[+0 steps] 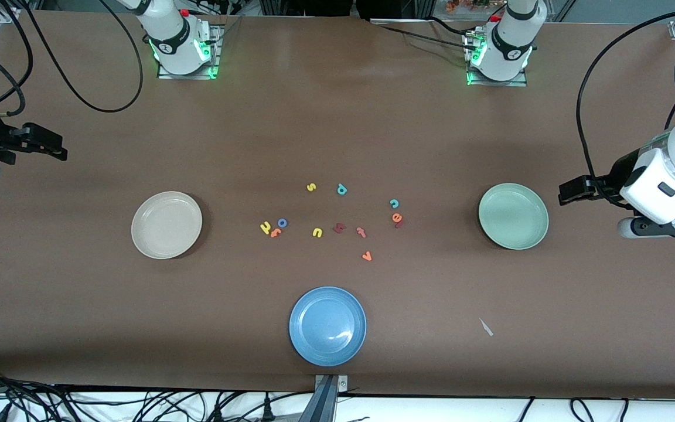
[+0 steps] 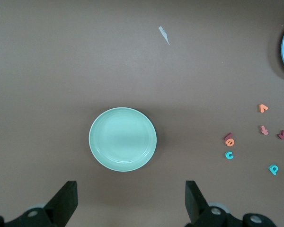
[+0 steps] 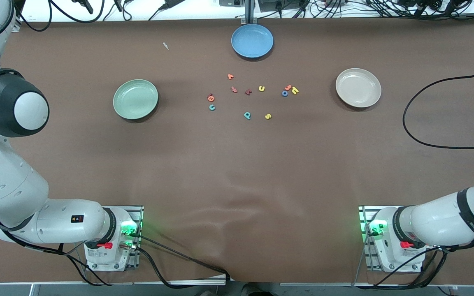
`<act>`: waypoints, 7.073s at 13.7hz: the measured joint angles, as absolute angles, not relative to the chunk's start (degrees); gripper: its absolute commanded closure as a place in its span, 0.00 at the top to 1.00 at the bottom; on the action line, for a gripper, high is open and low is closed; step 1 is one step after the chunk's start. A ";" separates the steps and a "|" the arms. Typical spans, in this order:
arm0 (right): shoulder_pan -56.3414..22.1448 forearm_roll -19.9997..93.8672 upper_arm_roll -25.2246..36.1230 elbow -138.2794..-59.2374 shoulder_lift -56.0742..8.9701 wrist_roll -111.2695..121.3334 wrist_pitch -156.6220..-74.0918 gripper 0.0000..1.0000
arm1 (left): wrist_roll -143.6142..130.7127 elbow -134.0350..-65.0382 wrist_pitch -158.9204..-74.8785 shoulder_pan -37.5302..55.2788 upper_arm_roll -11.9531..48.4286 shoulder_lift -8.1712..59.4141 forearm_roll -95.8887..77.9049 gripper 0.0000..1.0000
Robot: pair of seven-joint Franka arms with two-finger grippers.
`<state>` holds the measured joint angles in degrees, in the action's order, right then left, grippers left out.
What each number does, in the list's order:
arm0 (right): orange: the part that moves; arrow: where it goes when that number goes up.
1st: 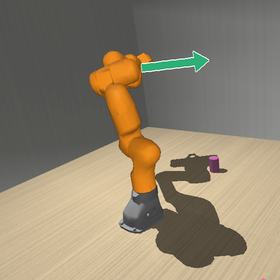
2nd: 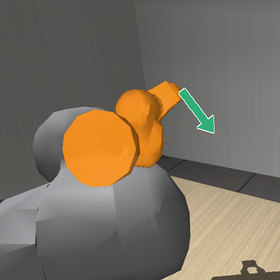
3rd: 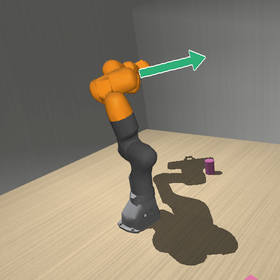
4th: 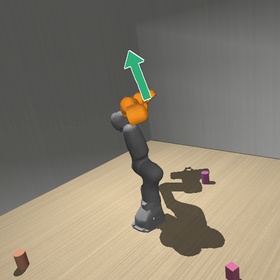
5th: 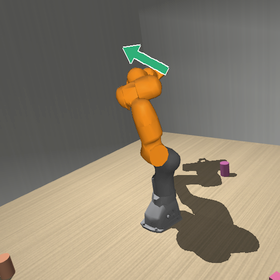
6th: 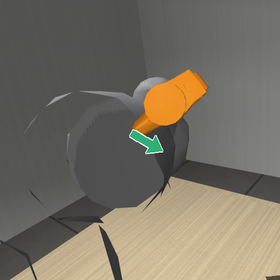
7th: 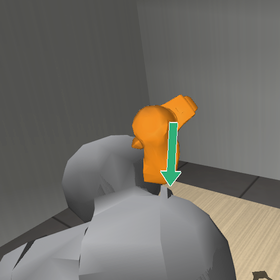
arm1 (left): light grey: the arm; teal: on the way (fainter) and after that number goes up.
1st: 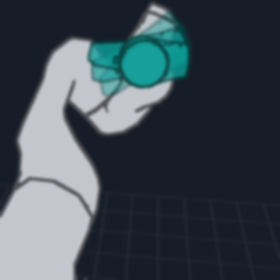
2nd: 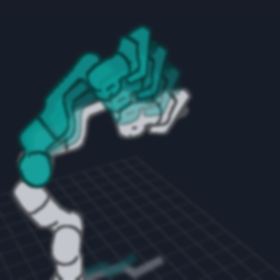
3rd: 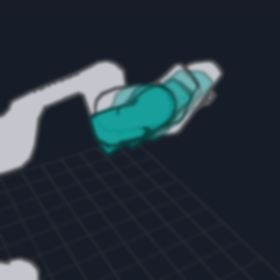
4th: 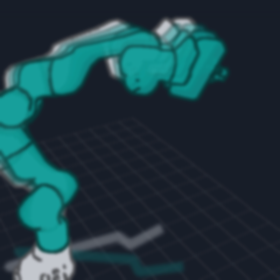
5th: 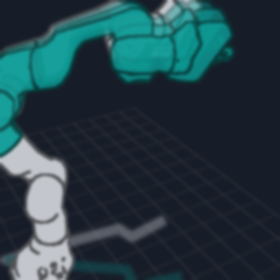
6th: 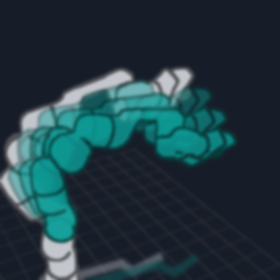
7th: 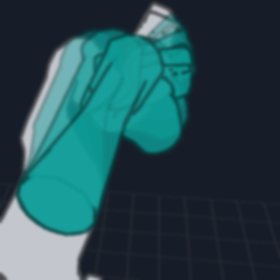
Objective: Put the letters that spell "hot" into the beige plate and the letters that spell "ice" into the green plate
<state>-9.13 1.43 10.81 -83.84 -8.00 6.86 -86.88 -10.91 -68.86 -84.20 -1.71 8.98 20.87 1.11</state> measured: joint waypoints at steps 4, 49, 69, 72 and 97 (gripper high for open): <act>-9.13 1.43 10.81 -83.84 -8.00 6.86 -86.88 1.00 | -10.73 -68.52 -84.20 -1.77 8.96 20.80 1.11 1.00; -9.15 1.43 10.79 -83.82 -7.99 6.86 -86.88 1.00 | -44.75 -101.98 -126.61 22.48 10.49 33.15 -5.99 0.95; -9.07 1.43 10.86 -83.82 -7.99 6.62 -86.88 1.00 | -52.43 -103.83 -134.29 22.82 10.05 37.87 -5.99 0.07; -9.05 1.43 10.91 -83.82 -7.99 6.43 -87.01 1.00 | -52.46 -103.70 -134.16 22.82 10.13 37.84 -5.99 0.00; -11.52 -0.16 12.02 -81.61 -5.46 7.17 -81.75 1.00 | -12.91 -104.82 -105.59 -2.02 8.82 32.05 -0.59 0.87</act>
<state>-11.52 -0.16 12.02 -81.61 -5.46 7.17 -81.75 -12.91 -104.82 -105.59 -2.02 8.82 32.05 -0.59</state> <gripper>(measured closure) 0.000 0.744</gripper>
